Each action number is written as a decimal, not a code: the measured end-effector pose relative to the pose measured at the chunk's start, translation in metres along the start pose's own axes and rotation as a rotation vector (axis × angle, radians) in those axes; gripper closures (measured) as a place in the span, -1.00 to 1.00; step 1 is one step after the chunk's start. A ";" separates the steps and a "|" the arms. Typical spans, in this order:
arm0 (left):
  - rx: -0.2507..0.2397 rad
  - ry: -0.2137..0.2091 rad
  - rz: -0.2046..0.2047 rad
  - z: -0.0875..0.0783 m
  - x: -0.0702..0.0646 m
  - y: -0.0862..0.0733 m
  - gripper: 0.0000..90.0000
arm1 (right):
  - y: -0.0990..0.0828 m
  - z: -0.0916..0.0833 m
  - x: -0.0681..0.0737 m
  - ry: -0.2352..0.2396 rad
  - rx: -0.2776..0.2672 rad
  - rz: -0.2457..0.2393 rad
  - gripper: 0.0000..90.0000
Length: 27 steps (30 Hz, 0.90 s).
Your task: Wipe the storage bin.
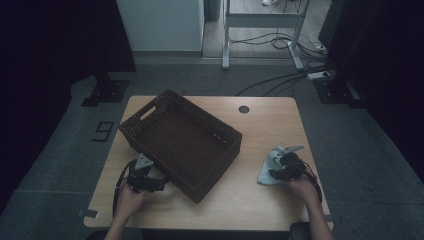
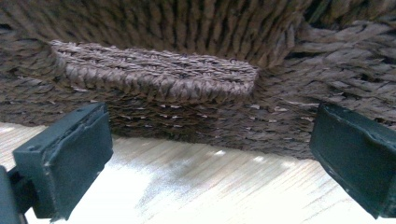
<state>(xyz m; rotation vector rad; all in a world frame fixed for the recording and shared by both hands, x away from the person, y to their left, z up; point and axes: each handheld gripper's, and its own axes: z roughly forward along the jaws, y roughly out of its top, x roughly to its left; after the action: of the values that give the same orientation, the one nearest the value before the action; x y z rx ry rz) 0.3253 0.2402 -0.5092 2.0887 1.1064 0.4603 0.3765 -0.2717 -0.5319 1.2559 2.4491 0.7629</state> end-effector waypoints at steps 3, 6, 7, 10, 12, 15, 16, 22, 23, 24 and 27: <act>0.003 0.007 0.008 0.000 -0.001 0.001 -1.00 | 0.002 -0.002 0.001 -0.002 0.021 0.013 0.25; 0.002 0.009 0.008 0.000 -0.001 0.001 -1.00 | 0.004 -0.003 0.003 0.003 0.036 0.000 0.58; 0.002 0.008 0.007 0.000 -0.001 0.001 -1.00 | 0.005 -0.004 0.003 0.006 0.040 0.003 0.64; -0.002 0.004 0.005 -0.001 -0.001 0.000 -1.00 | 0.005 -0.004 0.003 0.003 0.040 0.000 0.69; -0.004 0.006 0.009 -0.001 -0.002 0.000 -1.00 | 0.006 -0.006 0.005 -0.004 0.031 -0.004 0.69; -0.006 0.002 0.016 0.000 -0.002 0.000 -1.00 | 0.008 -0.012 0.005 0.000 -0.006 0.002 0.69; -0.007 -0.001 0.018 0.000 -0.001 0.000 -1.00 | 0.009 -0.014 0.006 0.001 -0.021 0.002 0.68; -0.014 -0.007 0.025 0.000 -0.001 0.000 -0.99 | 0.014 -0.027 0.008 0.012 -0.098 0.008 0.66; -0.015 -0.008 0.025 0.000 -0.001 -0.001 -0.99 | 0.014 -0.028 0.008 0.015 -0.105 0.007 0.66; -0.016 -0.009 0.024 0.001 -0.001 -0.001 -0.99 | 0.015 -0.030 0.009 0.019 -0.112 0.007 0.66; -0.018 -0.010 0.024 0.001 0.000 0.000 -0.99 | 0.018 -0.032 0.011 0.020 -0.136 0.006 0.65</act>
<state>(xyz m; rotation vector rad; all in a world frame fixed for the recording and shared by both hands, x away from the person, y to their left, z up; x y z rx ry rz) 0.3255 0.2396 -0.5102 2.0881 1.0685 0.4687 0.3670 -0.2647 -0.4951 1.2113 2.3650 0.9310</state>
